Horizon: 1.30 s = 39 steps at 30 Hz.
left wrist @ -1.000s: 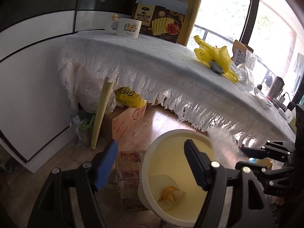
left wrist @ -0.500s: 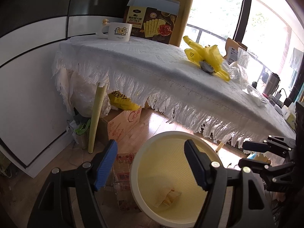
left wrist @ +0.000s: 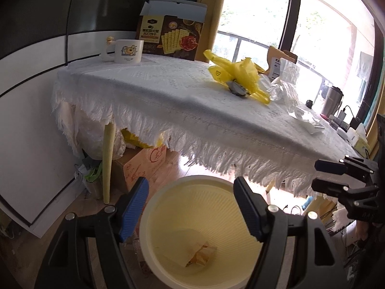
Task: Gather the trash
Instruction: 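Reach the left tool to the yellow plastic bag and grasp it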
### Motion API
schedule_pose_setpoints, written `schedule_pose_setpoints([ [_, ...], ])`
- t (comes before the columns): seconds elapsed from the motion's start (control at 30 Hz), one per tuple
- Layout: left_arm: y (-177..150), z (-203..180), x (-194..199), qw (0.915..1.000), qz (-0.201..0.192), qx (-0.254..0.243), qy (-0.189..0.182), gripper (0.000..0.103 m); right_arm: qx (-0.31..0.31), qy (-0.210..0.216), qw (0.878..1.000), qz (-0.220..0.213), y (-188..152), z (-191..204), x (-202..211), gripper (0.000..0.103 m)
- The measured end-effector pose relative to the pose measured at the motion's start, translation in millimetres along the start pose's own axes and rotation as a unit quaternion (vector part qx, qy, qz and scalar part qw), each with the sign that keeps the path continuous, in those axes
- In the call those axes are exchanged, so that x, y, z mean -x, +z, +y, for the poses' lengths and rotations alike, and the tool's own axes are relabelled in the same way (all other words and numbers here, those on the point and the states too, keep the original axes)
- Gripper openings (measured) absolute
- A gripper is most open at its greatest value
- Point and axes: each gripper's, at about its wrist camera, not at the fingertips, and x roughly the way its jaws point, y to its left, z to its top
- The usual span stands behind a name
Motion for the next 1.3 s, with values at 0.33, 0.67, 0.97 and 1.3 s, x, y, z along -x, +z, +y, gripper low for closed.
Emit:
schedule_pose_setpoints([
  [0.33,14.9,-31.5,-10.1,0.9991,-0.018,-0.033,-0.018,0.073,-0.007,-0.047,0.999,-0.010,1.2,-44.9,20.5,0.048],
  [0.67,32.6,-51.9,-27.2,0.9977,-0.028,-0.046,-0.041,0.073,-0.022,-0.091,0.995,-0.025,13.9,-91.1,28.6,0.057],
  [0.97,45.3,-63.8,-42.6,0.9962,-0.037,-0.059,-0.052,0.074,-0.017,-0.159,0.987,-0.015,28.4,-126.4,10.7,0.066],
  [1.3,58.8,-59.0,-56.0,0.9959,-0.044,-0.060,-0.053,0.074,0.016,-0.201,0.979,0.042,52.3,-156.8,-37.9,0.066],
])
